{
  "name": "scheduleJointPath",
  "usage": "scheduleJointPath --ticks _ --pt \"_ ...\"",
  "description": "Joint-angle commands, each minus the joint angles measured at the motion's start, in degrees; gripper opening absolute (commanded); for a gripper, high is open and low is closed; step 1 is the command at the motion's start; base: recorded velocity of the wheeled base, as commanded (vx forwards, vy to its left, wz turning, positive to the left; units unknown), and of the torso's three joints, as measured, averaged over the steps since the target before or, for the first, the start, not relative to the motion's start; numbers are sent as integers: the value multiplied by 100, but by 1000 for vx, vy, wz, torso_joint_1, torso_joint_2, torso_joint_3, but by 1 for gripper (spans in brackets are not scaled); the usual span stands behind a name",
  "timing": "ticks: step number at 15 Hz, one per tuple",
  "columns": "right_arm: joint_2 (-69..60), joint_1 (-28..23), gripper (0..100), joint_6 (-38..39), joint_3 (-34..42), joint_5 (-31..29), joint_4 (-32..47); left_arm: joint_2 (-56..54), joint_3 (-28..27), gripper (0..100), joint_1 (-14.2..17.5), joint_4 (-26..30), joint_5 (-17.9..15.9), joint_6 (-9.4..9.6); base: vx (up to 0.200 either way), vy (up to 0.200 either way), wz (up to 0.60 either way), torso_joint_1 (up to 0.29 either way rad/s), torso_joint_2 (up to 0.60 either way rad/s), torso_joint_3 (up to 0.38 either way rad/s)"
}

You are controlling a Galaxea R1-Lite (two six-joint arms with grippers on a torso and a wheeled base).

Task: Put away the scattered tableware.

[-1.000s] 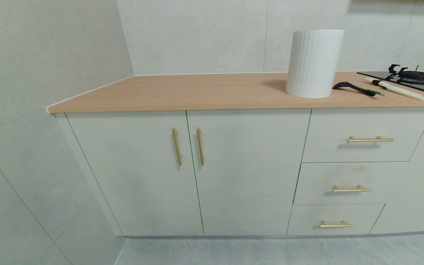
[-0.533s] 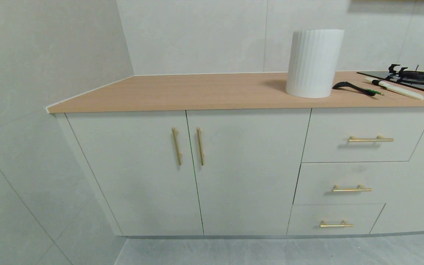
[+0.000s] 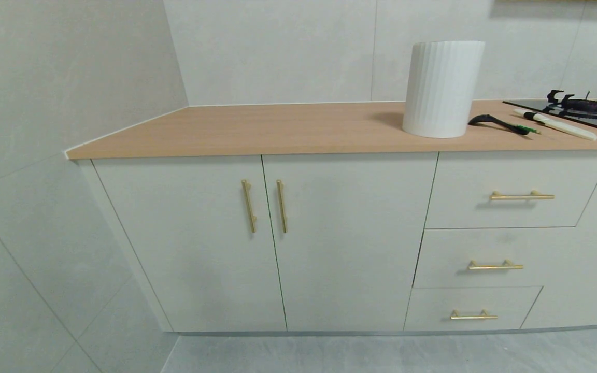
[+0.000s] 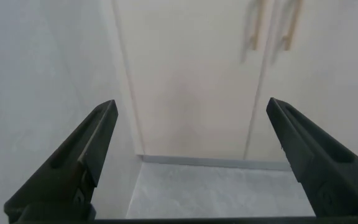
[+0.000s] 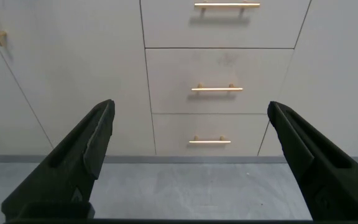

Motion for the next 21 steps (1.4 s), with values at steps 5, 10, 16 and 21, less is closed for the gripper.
scheduleJointPath --ticks 5,10,16,21 --pt "11 5 100 91 16 5 24 -2 18 100 2 148 -233 -139 0 0 0 0 0 0" --pt "2 13 100 126 16 67 16 -2 18 100 2 148 -242 -34 0 0 0 0 0 0" --pt "11 13 100 117 16 93 16 -2 18 100 2 156 -242 -166 0 0 0 0 0 0" --pt "11 13 100 100 16 93 24 -2 18 100 2 156 -233 -183 0 -120 0 2 2 3"
